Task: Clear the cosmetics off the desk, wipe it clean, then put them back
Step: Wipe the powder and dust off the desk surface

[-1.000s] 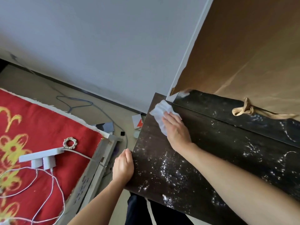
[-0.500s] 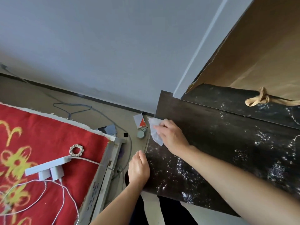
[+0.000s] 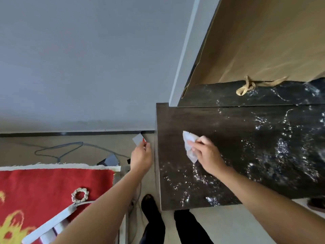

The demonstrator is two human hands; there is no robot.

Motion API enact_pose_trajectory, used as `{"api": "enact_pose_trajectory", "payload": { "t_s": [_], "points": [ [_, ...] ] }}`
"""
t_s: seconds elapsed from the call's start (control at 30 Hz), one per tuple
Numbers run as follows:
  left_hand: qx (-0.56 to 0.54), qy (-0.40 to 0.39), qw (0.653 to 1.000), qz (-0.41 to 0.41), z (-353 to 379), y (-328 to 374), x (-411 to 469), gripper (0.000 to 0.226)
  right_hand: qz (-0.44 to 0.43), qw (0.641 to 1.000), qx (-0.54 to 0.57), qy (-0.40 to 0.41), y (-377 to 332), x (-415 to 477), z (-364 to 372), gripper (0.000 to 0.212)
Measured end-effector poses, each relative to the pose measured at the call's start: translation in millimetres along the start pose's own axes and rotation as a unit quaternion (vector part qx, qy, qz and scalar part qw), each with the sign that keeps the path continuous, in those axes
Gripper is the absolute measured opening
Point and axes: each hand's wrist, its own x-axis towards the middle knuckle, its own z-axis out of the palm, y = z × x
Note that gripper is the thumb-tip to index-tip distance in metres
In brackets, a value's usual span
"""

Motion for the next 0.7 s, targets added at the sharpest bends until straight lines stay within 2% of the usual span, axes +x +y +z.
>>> {"api": "enact_pose_trajectory", "payload": {
  "t_s": [0.1,0.13,0.2,0.27,0.33,0.4,0.47,0.6,0.63,0.7],
  "points": [
    [0.034,0.007,0.997,0.065,-7.2,43.6,27.3,0.035,0.148,0.981,-0.100,0.075,43.1,48.5,-33.1,0.034],
    [0.042,-0.004,0.996,0.073,-4.6,55.5,36.4,0.040,0.168,0.975,-0.113,0.088,43.4,60.6,-34.7,0.035],
    [0.057,-0.031,0.995,0.073,6.5,69.6,54.9,0.046,0.131,0.981,-0.110,0.094,28.7,66.5,-23.3,0.039],
    [0.087,-0.037,0.993,0.064,20.1,70.7,67.2,0.049,0.031,0.995,-0.057,0.081,13.8,36.0,0.8,0.043],
    [0.101,-0.019,0.992,0.073,30.2,65.7,70.6,0.047,-0.045,0.999,-0.016,0.014,5.2,-11.4,12.9,0.039],
    [0.103,0.008,0.989,0.105,36.4,60.1,67.0,0.041,-0.087,0.995,-0.012,-0.045,12.7,-36.2,2.4,0.034],
    [0.112,0.030,0.985,0.126,38.5,58.6,64.8,0.039,-0.073,0.997,-0.023,-0.015,31.3,-17.4,-16.7,0.029],
    [0.133,0.055,0.981,0.131,43.7,61.2,72.6,0.038,0.087,0.986,-0.046,0.132,47.4,60.7,-24.7,0.024],
    [0.137,0.059,0.980,0.134,44.7,61.1,73.9,0.038,0.091,0.985,-0.026,0.143,38.4,65.5,-16.7,0.024],
    [0.145,0.066,0.978,0.134,45.5,58.6,74.1,0.038,0.037,0.995,0.018,0.089,17.2,44.2,5.6,0.023]
  ]
}}
